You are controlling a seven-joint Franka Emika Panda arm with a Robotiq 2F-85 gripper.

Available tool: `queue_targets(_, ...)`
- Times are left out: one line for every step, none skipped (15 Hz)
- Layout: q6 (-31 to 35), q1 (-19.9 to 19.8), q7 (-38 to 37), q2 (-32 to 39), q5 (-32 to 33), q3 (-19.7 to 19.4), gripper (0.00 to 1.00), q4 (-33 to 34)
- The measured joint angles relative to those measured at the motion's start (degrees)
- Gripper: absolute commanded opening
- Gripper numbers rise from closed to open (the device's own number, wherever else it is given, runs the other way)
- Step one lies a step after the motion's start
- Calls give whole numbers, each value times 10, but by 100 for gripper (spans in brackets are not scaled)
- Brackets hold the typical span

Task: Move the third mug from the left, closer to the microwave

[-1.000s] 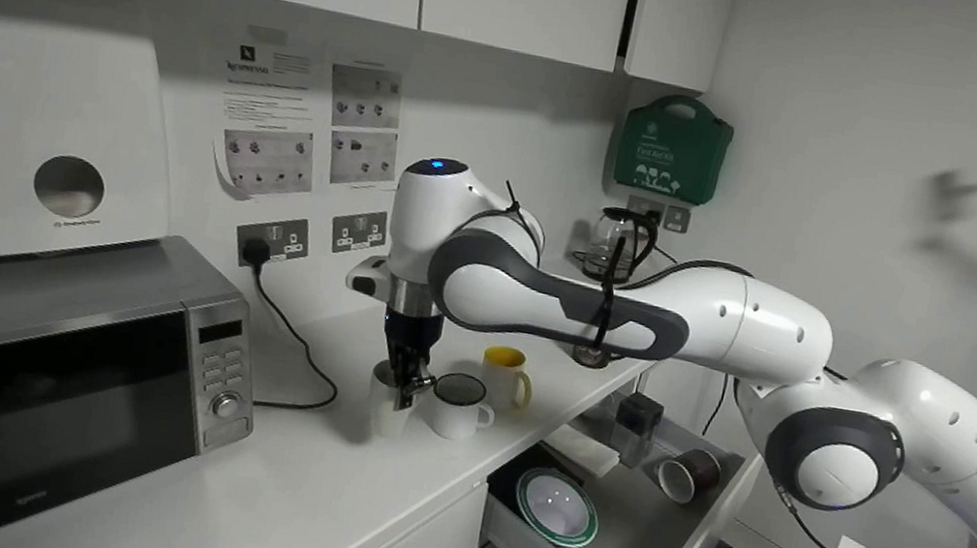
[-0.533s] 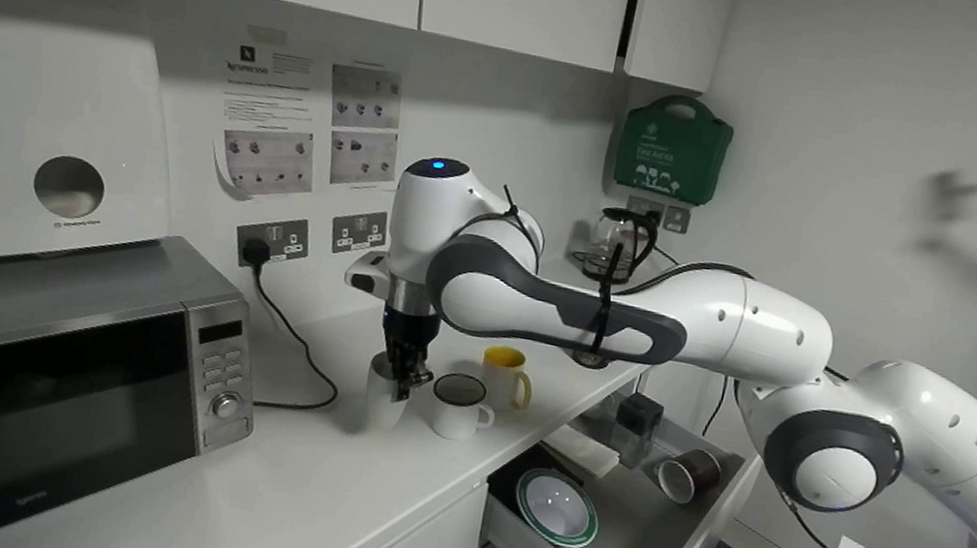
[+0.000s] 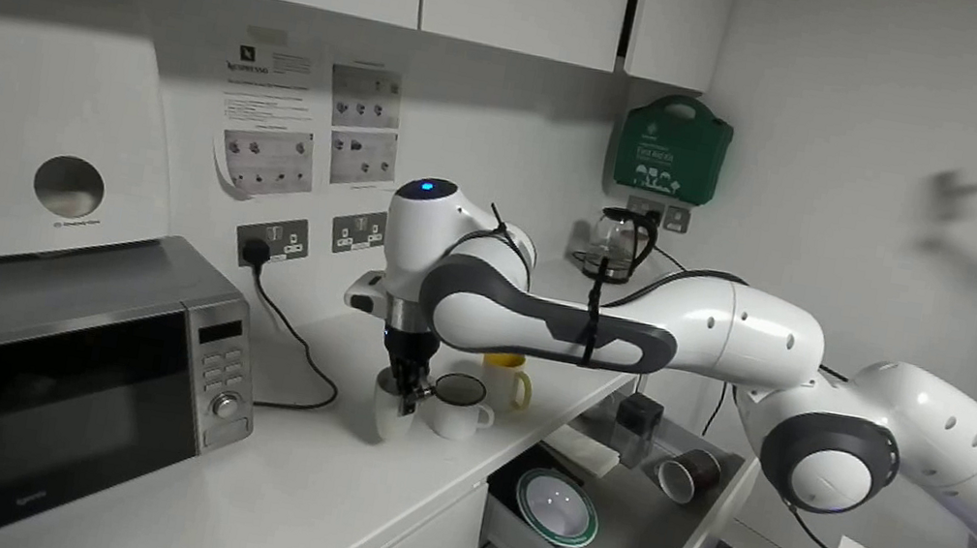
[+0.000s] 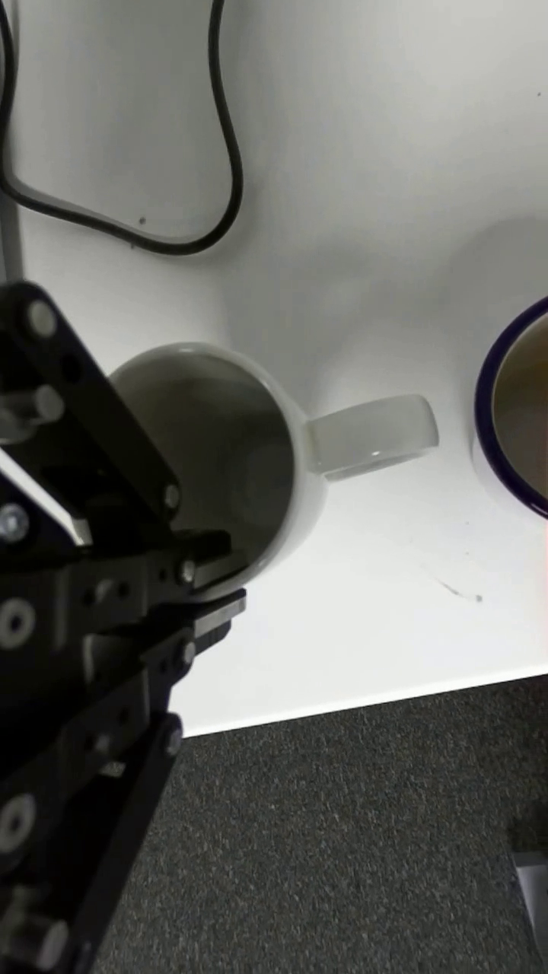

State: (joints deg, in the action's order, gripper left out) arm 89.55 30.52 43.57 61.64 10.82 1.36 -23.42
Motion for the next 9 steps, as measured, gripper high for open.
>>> queue_targets(-4,0,1,3,0,0,2,2)
queue_targets(-5,0,1,4,0,0,2,1)
queue_targets(-5,0,1,4,0,0,2,-4)
queue_targets(-12,0,3,7,0,0,2,-2)
queue_targets(-22,-1,5,11,0,0,2,2)
queue_targets(-24,-1,6,11,-1,0,2,0)
queue_targets(-29,-1,8,13,-1,1,2,2)
queue_targets(-30,-2,11,14,-2,1,2,0)
queue_targets(-35,-2,13,16,-2,1,2,2)
